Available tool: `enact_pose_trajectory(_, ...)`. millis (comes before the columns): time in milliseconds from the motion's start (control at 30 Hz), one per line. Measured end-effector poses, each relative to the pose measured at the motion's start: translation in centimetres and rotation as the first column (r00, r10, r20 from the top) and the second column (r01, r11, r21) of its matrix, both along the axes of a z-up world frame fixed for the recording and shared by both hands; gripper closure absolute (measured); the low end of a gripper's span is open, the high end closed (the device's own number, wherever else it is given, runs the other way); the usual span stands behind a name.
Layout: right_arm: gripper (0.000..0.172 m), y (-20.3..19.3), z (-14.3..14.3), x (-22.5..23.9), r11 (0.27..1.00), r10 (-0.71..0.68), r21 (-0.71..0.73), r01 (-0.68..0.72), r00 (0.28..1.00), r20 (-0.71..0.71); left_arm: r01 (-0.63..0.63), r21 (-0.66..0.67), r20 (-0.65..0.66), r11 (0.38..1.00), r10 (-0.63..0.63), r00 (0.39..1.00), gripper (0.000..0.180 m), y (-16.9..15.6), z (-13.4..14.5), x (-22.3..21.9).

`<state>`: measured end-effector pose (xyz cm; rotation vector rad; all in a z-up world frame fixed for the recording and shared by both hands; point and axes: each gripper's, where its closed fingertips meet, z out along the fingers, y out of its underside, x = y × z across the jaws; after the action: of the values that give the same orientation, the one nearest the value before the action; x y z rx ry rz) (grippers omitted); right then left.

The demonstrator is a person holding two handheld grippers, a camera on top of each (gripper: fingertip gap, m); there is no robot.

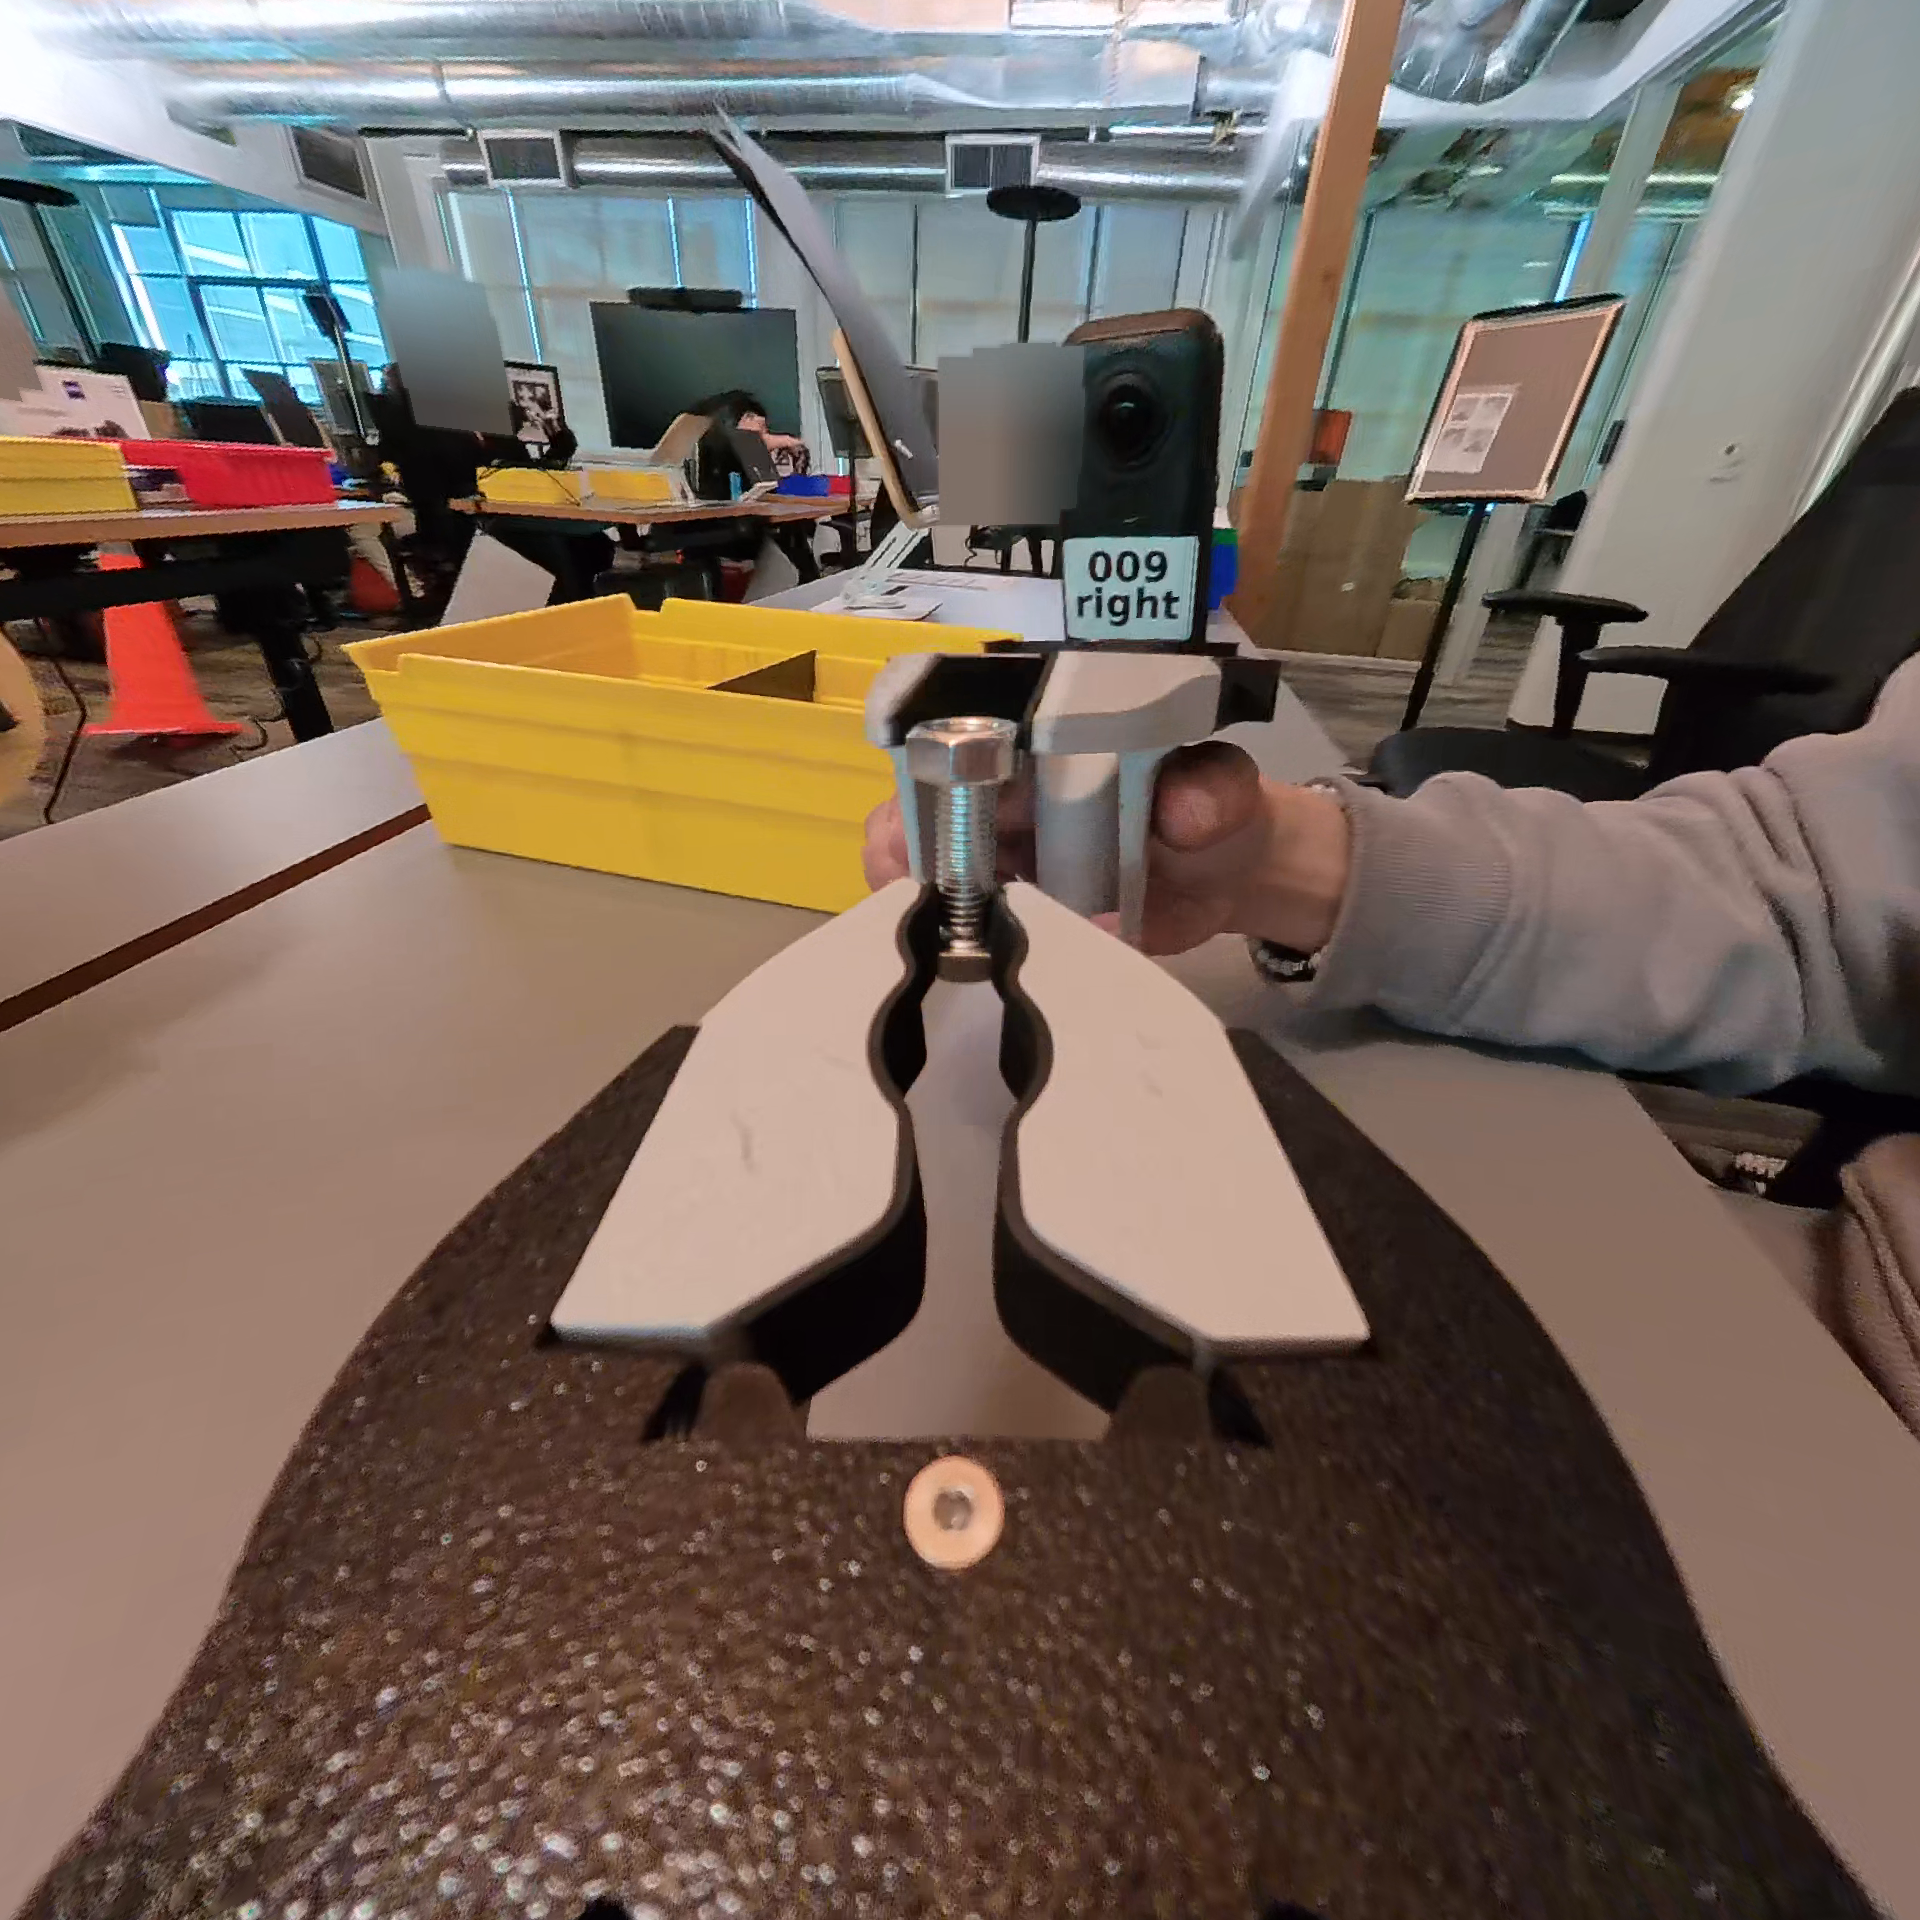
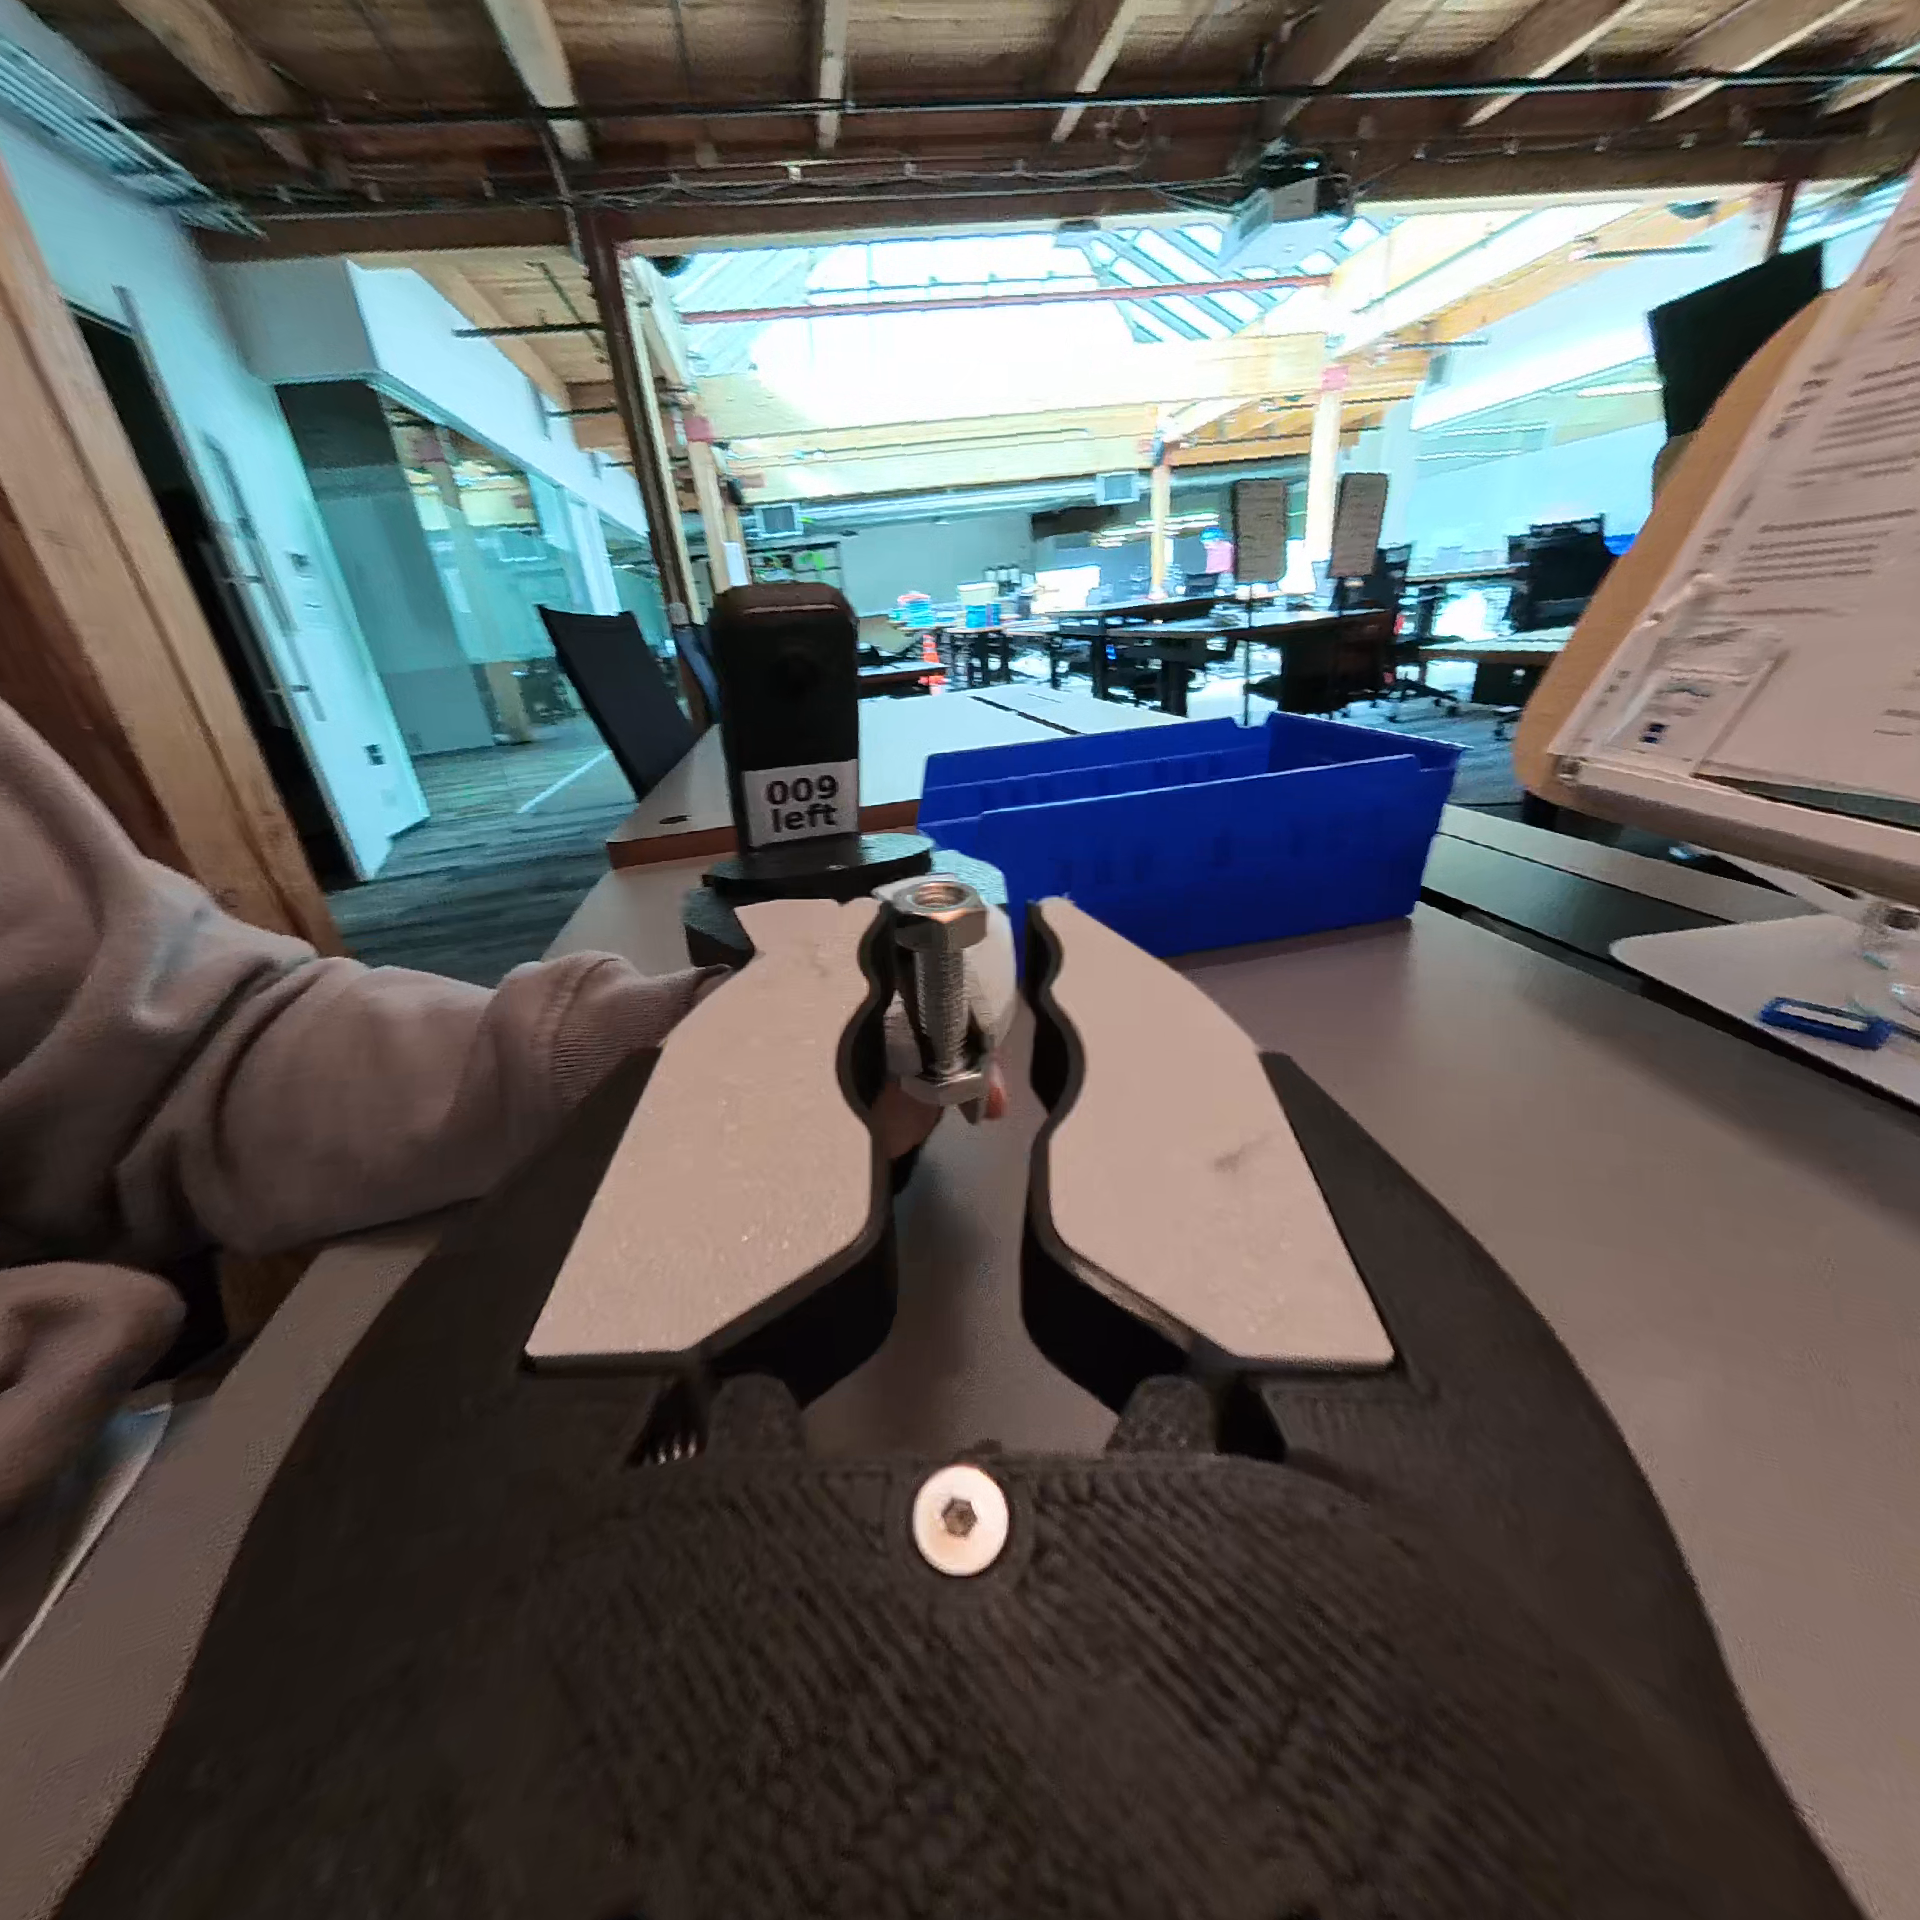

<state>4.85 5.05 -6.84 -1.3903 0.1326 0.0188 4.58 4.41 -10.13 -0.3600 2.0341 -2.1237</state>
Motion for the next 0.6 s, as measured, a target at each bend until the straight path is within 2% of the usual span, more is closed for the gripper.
enact_pose_trajectory(133, 0.145, -0.7, 0.2, 1.6, 0.995, -0.104, 0.008, 0.104, 0.994, -0.017, -0.026, -0.021, 0.003, 0.999, 0.026, 1.0, 0.172, 0.4, 0.3, 0.4)
enact_pose_trajectory(333, 0.132, 0.2, 0.0, 1.1, 0.993, -0.117, -0.01, 0.118, 0.993, 0.014, -0.103, 0.017, 0.007, 0.995, 0.103, 0.995, 0.172, 0.5, -0.3, 1.3)
enact_pose_trajectory(500, 0.14, 0.8, -0.8, 2.0, 0.972, -0.223, -0.062, 0.225, 0.974, 0.027, -0.164, 0.052, 0.033, 0.985, 0.163, 0.986, 0.172, 0.5, -0.7, 1.9)
enact_pose_trajectory(600, 0.141, 0.9, -1.2, 1.9, 0.969, -0.225, -0.087, 0.23, 0.973, 0.058, -0.188, 0.049, 0.029, 0.981, 0.187, 0.982, 0.172, 0.7, -0.7, 2.2)
